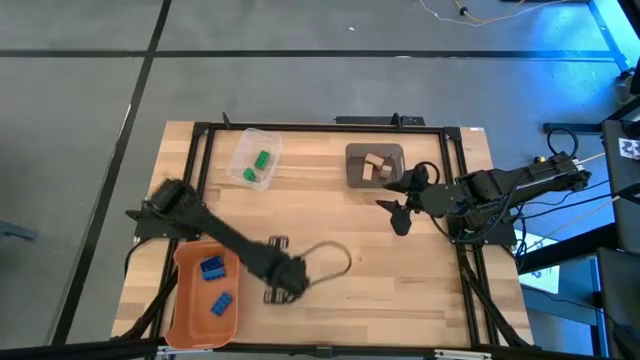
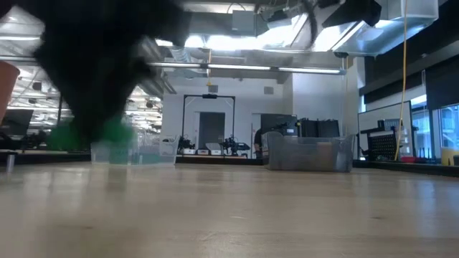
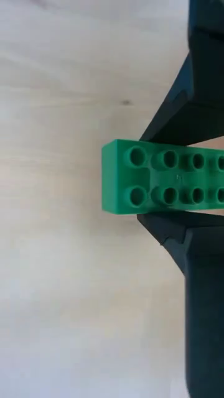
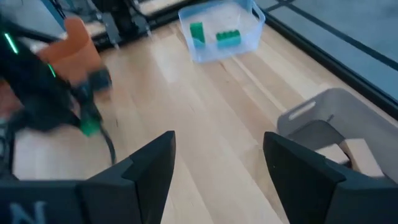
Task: Sort & place blocks by color
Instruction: Put the green game piece into the transparent bin
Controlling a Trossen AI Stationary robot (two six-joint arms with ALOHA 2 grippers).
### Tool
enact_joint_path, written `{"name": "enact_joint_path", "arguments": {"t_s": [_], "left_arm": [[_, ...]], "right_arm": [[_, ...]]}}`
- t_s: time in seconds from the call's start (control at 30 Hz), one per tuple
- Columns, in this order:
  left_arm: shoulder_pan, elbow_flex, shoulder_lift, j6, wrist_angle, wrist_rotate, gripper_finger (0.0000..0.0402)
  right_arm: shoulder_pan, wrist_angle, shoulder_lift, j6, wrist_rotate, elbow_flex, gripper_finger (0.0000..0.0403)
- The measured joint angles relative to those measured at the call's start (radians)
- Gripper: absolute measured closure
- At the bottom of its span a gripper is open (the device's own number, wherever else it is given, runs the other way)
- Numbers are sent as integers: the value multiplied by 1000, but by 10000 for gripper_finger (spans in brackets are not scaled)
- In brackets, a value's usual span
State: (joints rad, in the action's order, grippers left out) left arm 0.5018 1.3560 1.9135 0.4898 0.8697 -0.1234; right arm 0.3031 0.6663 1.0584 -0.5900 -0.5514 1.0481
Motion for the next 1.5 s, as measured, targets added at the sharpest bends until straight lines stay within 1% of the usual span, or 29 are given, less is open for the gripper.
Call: {"name": "enact_joint_path", "arguments": {"t_s": [0.1, 0.17, 0.27, 0.33, 0.4, 0.47, 0.57, 0.63, 0.67, 0.73, 0.83, 0.93, 1.0, 1.07, 1.13, 1.2, 1.3, 1.4, 1.5], "left_arm": [[-75, 2, -123, -40, 14, -33, 276], [-146, 2, -218, -78, 1, -77, 276], [-263, 2, -372, -161, -60, -166, 276], [-346, -10, -471, -254, -152, -161, 276], [-444, -49, -563, -335, -280, -124, 276], [-551, -116, -647, -386, -445, -58, 276], [-684, -247, -752, -386, -682, 101, 276], [-743, -336, -801, -361, -807, 193, 276], [-763, -378, -817, -340, -875, 221, 276], [-786, -462, -842, -297, -1004, 259, 276], [-788, -573, -848, -234, -1205, 311, 276], [-773, -654, -840, -161, -1383, 316, 276], [-763, -685, -835, -138, -1436, 299, 276], [-757, -692, -832, -127, -1443, 292, 276], [-753, -692, -834, -125, -1453, 291, 276], [-748, -692, -834, -125, -1457, 290, 276], [-746, -692, -834, -124, -1458, 290, 276], [-746, -692, -834, -123, -1457, 286, 276], [-747, -690, -834, -128, -1442, 255, 276]], "right_arm": [[0, 42, 0, 5, 1, 0, 159], [0, 57, 0, 20, 2, 0, 159], [-1, 63, 0, 43, 3, 0, 159], [-6, 64, 0, 59, 4, 0, 159], [-15, 61, 0, 61, 6, -2, 159], [-31, 58, -1, 51, 17, -9, 159], [-56, 13, -1, 25, 59, -29, 159], [-68, -63, 0, 17, 80, -52, 159], [-73, -117, -1, 16, 83, -64, 159], [-86, -264, -1, 17, 90, -97, 159], [-116, -524, 0, 33, 92, -164, 159], [-151, -801, 0, 60, 103, -251, 159], [-172, -945, 0, 71, 124, -312, 159], [-194, -1059, 1, 67, 159, -360, 159], [-214, -1122, 1, 47, 212, -389, 159], [-225, -1135, 1, 44, 254, -400, 159], [-235, -1137, 1, 74, 286, -395, 159], [-243, -1139, 1, 134, 292, -391, 159], [-247, -1136, 1, 224, 284, -391, 159]]}}
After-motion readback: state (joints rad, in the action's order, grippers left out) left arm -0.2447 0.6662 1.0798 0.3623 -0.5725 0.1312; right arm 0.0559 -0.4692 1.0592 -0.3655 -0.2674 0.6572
